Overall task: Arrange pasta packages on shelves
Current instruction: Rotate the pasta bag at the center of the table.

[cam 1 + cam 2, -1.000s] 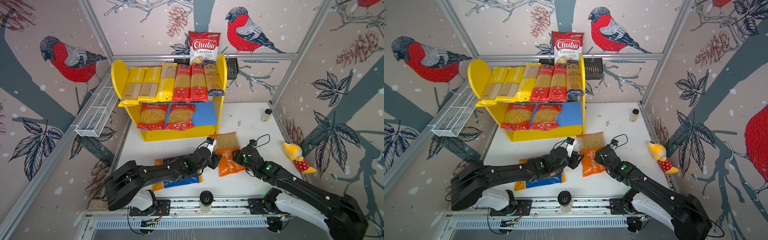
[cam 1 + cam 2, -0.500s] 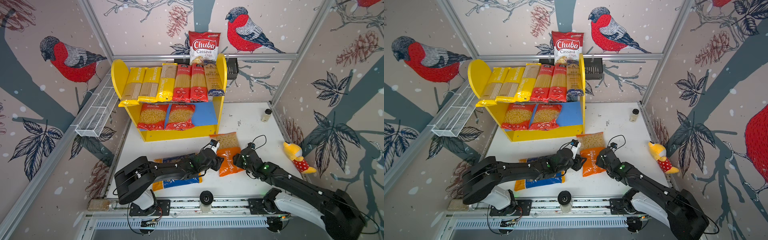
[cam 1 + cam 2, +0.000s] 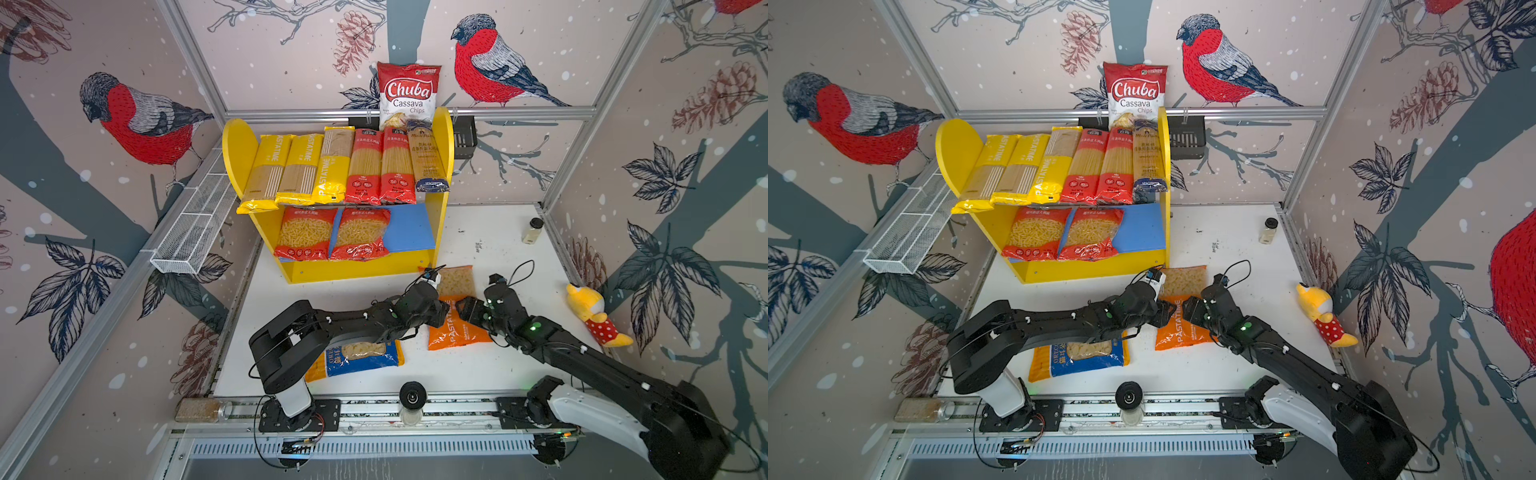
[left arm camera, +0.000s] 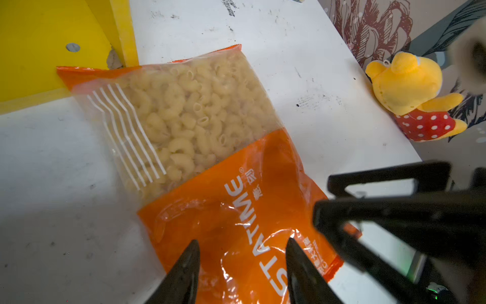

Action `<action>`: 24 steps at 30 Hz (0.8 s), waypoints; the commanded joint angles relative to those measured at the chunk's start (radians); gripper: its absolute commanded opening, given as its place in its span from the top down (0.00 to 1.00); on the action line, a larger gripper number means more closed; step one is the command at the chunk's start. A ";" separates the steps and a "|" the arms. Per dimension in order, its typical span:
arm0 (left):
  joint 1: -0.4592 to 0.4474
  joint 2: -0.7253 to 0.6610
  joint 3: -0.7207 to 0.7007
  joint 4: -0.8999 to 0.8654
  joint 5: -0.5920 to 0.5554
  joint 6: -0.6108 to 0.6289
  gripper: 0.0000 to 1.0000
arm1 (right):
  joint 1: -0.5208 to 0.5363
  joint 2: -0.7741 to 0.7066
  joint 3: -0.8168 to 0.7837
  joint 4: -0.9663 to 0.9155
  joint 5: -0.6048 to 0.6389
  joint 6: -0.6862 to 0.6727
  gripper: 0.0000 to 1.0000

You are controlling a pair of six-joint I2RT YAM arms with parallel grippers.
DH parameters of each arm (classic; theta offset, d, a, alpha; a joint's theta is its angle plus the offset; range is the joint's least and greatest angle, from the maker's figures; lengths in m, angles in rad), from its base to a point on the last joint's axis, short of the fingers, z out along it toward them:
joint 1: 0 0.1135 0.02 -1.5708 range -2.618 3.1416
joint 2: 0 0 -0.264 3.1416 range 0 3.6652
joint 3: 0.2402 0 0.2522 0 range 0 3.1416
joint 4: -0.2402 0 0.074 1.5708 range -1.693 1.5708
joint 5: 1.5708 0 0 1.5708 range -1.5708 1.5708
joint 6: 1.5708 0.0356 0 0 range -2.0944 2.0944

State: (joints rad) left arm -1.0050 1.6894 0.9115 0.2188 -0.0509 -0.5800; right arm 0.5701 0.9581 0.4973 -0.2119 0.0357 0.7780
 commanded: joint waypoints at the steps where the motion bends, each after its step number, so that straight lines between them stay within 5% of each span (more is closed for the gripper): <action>1: 0.003 0.003 -0.001 0.004 0.032 -0.032 0.42 | -0.122 -0.049 -0.006 -0.076 -0.021 -0.115 0.16; 7: 0.023 -0.006 -0.073 0.093 0.034 -0.128 0.34 | -0.369 -0.037 -0.045 -0.021 -0.148 -0.157 0.10; 14: 0.043 0.021 -0.102 0.162 0.085 -0.162 0.29 | -0.375 0.101 -0.058 0.062 -0.258 -0.164 0.11; 24: 0.109 0.049 -0.116 0.244 0.168 -0.195 0.27 | -0.360 0.114 -0.137 0.168 -0.344 -0.160 0.11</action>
State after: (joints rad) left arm -0.9085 1.7374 0.7979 0.3866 0.0731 -0.7605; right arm 0.2077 1.0721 0.3714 -0.1036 -0.2577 0.6277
